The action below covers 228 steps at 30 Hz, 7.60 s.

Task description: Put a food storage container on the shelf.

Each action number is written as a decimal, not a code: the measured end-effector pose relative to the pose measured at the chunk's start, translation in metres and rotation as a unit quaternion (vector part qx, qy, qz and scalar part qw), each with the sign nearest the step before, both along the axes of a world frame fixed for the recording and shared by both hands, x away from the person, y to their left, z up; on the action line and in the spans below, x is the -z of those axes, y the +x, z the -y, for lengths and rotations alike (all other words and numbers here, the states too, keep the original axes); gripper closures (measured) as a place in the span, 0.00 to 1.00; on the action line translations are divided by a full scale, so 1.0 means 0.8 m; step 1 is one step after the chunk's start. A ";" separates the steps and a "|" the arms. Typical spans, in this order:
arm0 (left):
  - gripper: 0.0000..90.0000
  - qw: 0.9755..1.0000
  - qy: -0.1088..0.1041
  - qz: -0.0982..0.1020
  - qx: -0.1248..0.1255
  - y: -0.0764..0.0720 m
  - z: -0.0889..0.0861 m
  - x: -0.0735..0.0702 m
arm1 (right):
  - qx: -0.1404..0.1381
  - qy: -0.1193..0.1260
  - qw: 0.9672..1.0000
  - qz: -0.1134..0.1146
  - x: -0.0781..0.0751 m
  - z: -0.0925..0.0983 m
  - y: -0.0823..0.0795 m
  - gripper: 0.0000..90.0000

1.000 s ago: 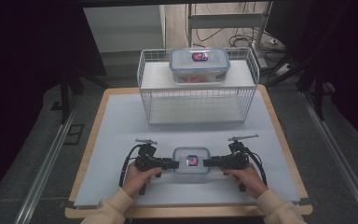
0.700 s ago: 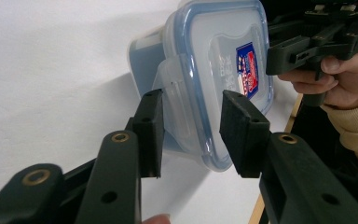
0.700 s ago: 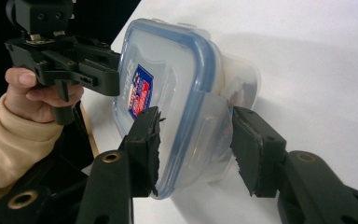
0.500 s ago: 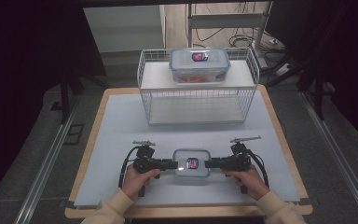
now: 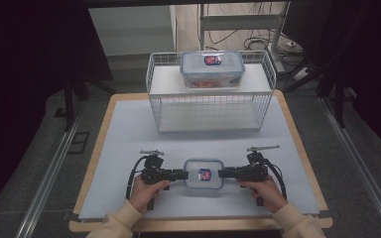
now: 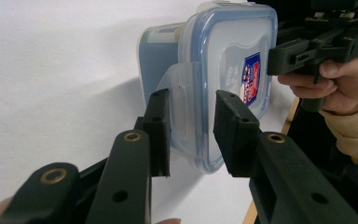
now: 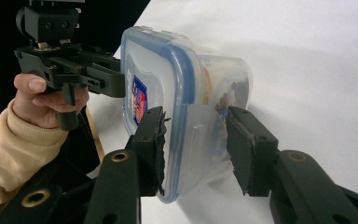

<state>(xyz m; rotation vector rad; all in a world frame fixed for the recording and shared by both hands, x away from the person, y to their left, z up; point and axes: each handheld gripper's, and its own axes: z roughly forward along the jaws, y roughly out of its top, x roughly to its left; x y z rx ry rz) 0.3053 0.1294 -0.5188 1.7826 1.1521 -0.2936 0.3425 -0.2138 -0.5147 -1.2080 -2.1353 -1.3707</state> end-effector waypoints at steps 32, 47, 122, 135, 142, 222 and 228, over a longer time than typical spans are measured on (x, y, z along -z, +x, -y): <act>0.76 0.998 -0.002 0.062 -0.011 0.018 0.009 -0.062 | 0.007 0.016 0.998 0.060 -0.059 0.009 0.017 0.65; 0.76 0.992 0.005 0.124 -0.015 0.055 0.010 -0.152 | 0.002 0.024 0.993 0.115 -0.147 0.010 0.056 0.65; 0.67 0.989 -0.048 0.103 -0.090 0.281 0.002 -0.309 | 0.113 0.045 0.988 0.099 -0.311 -0.009 0.276 0.61; 0.66 0.988 -0.052 0.106 -0.096 0.283 0.006 -0.307 | 0.131 0.046 0.985 0.105 -0.310 -0.011 0.278 0.61; 0.65 0.988 -0.051 0.110 -0.096 0.281 0.009 -0.307 | 0.140 0.039 0.983 0.110 -0.313 -0.012 0.282 0.62; 0.45 0.974 0.034 0.219 -0.045 0.079 -0.029 -0.218 | 0.038 -0.081 0.956 0.280 -0.240 -0.021 0.084 0.92; 0.44 0.974 0.035 0.219 -0.032 0.055 -0.029 -0.188 | 0.025 -0.074 0.958 0.276 -0.204 -0.007 0.062 0.72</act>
